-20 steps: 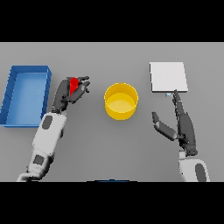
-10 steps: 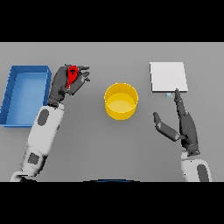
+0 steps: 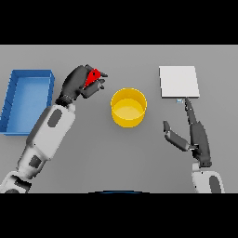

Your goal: Pick up the red beaker and tilt it to pour out 1 green nut into yellow bowl. Pick up the yellow bowl and place it on the metallic measuring scale.

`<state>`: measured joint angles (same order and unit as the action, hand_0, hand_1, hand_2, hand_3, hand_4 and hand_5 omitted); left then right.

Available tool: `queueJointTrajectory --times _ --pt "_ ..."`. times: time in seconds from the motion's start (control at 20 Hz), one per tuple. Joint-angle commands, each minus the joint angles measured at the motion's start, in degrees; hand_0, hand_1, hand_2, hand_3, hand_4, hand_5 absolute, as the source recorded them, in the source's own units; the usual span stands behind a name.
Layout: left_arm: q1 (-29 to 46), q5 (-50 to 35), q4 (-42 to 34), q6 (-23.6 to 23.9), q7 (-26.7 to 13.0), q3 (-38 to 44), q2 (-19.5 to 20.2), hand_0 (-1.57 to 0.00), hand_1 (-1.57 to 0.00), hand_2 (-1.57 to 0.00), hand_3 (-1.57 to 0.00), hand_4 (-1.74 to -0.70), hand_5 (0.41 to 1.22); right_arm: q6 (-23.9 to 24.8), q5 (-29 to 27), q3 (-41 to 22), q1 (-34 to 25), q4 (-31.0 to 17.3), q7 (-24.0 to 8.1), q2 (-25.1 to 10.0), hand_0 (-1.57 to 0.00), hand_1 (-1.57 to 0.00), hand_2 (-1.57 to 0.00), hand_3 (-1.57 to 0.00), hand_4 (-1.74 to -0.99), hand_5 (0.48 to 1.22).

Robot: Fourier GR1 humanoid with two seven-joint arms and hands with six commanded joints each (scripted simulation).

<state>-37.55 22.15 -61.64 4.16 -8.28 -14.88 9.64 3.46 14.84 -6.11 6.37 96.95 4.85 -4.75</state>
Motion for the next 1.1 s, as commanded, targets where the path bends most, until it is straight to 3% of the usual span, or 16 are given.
queueJointTrajectory --times 0.0,0.15,0.35,0.45,0.55,0.6,0.8,1.05 --pt "-1.2 2.2 0.7 0.0 -1.4 -1.7 0.7 -1.57 -1.57 -1.57 -1.57 -1.74 1.128 0.0 -0.2 -0.1 0.3 0.4 0.4 0.3 0.0 0.0 0.0 0.0 -1.254 0.683" --pt "-5.0 9.9 2.6 -0.8 -4.7 -8.4 2.7 -1.57 -1.57 -1.57 -1.57 -1.74 1.132 -0.3 -0.5 -0.4 -0.1 0.5 -0.4 0.7 0.0 0.0 0.0 0.0 -1.255 0.689" --pt "-9.2 17.3 5.0 -3.5 -5.8 -15.8 4.7 -1.57 -1.57 -1.57 -1.57 -1.74 1.173 -0.7 -0.6 -0.1 -0.3 1.2 -1.3 -0.1 0.0 0.0 0.0 0.0 -1.27 0.7" --pt "-10.9 19.7 5.2 -4.9 -5.2 -18.5 5.6 -1.57 -1.57 -1.57 -1.57 -1.74 1.19 -0.7 -0.5 -0.3 0.4 1.2 -0.8 0.2 0.0 0.0 0.0 0.0 -1.274 0.704" --pt "-13.4 21.8 6.2 -7.0 -4.6 -20.7 6.9 -1.57 -1.57 -1.57 -1.57 -1.65 1.201 -0.3 -1.0 0.1 -0.3 0.6 -1.2 0.6 0.0 0.0 0.0 0.0 -1.284 0.705" --pt "-14.9 22.8 7.1 -8.0 -3.9 -22.1 6.8 -1.57 -1.57 -1.57 -1.57 -1.67 1.205 -0.4 -1.4 0.3 -0.8 0.5 -1.2 0.7 0.0 0.0 0.0 0.0 -1.283 0.702" --pt "-19.6 26.6 8.3 -14.2 -2.1 -28.3 7.1 -1.57 -1.57 -1.57 -1.28 -1.7 1.215 -0.4 -2.7 0.7 -0.2 0.4 0.4 1.4 0.0 0.0 0.0 0.0 -1.292 0.678" --pt "-24.0 31.4 11.6 -17.5 2.4 -36.3 6.4 -1.57 -1.57 -1.57 -1.47 -1.73 1.219 -0.2 -4.0 1.0 -0.3 -0.1 0.1 2.7 0.0 0.0 0.0 0.0 -1.291 0.648"
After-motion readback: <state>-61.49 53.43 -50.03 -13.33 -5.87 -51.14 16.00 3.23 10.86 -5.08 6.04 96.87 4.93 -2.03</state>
